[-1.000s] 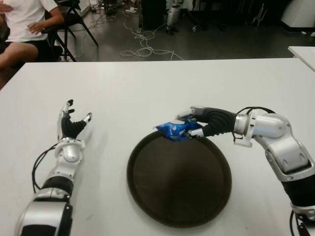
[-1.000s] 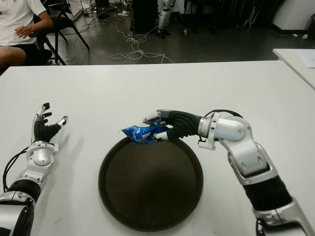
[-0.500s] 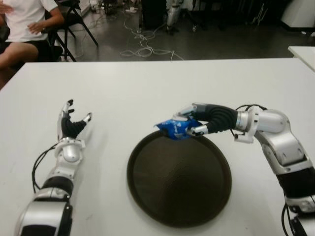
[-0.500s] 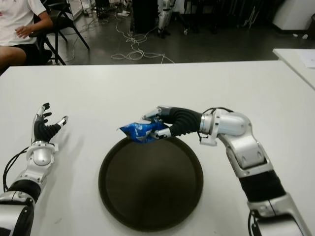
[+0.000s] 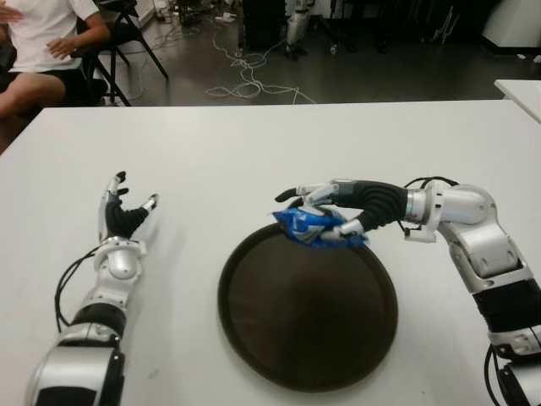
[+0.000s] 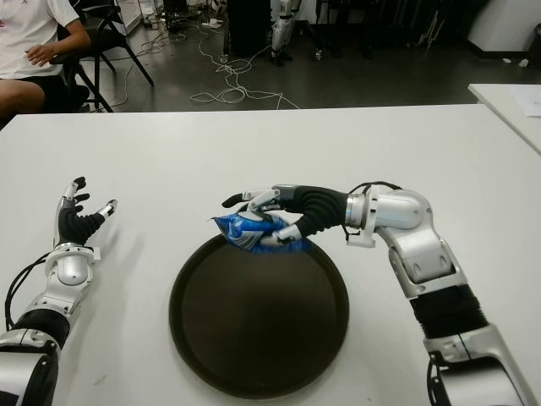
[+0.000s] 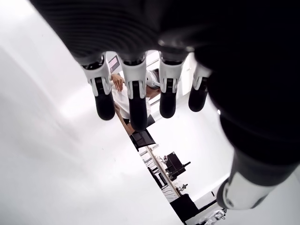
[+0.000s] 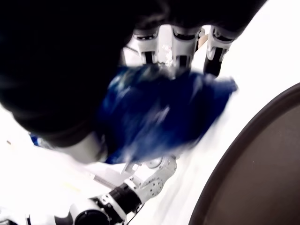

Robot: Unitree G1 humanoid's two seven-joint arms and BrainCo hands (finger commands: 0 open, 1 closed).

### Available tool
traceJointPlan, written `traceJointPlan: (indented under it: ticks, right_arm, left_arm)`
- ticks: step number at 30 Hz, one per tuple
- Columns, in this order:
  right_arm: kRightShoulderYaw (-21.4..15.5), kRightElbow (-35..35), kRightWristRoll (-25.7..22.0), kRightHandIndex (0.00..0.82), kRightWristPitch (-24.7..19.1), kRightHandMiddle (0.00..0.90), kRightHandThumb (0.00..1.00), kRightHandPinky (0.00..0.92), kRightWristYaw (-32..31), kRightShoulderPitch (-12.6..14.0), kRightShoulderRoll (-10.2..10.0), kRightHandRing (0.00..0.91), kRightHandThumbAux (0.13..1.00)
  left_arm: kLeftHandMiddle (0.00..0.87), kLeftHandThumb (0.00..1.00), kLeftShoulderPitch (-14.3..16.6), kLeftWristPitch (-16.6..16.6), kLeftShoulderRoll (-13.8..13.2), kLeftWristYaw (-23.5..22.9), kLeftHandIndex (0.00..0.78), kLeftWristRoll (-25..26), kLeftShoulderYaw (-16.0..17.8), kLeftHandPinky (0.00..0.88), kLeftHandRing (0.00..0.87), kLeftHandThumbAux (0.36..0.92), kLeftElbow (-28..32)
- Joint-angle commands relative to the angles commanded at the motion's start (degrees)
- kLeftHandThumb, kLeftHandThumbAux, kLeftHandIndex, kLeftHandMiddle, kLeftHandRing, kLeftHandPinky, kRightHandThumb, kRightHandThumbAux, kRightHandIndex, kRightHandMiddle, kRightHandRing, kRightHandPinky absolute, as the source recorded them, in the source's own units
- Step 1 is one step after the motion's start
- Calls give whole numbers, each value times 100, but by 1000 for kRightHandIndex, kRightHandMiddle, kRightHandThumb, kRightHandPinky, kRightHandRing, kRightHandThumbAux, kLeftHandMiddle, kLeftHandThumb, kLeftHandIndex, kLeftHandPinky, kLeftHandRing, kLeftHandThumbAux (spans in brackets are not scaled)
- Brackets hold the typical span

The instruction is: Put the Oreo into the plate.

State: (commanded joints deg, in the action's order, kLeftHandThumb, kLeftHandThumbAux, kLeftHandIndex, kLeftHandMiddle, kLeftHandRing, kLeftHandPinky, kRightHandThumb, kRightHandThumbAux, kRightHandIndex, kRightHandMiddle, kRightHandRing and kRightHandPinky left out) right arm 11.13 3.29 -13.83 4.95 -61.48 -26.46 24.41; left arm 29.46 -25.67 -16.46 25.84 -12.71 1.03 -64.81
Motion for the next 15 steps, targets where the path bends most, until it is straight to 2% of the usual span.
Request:
traceJointPlan:
  ticks: [2, 8, 10, 14, 15]
  right_arm:
    - [-27, -461, -25, 174, -166, 176, 0, 110, 164, 129, 8, 149, 642]
    - [-58, 352, 53, 225, 260, 218, 0, 165, 133, -83, -108, 200, 644]
    - [-37, 535, 44, 234, 454, 226, 0, 171, 53, -81, -135, 209, 646]
    - [-58, 206, -41, 236, 395, 224, 0, 168, 50, 29, -68, 207, 639]
    - [-44, 354, -68, 236, 393, 223, 0, 167, -30, -33, -89, 206, 637]
  left_arm:
    - [137, 236, -3, -2, 6, 13, 77, -3, -2, 135, 143, 720, 7]
    - [134, 253, -9, -9, 30, -12, 77, 39, 28, 145, 138, 715, 27]
    - [132, 251, -12, -6, 28, -16, 74, 39, 25, 141, 135, 714, 30]
    - [129, 237, -12, 16, 17, -10, 70, 24, 15, 141, 133, 709, 21]
    - [129, 235, -8, 31, 14, 7, 70, 13, 10, 142, 133, 708, 15]
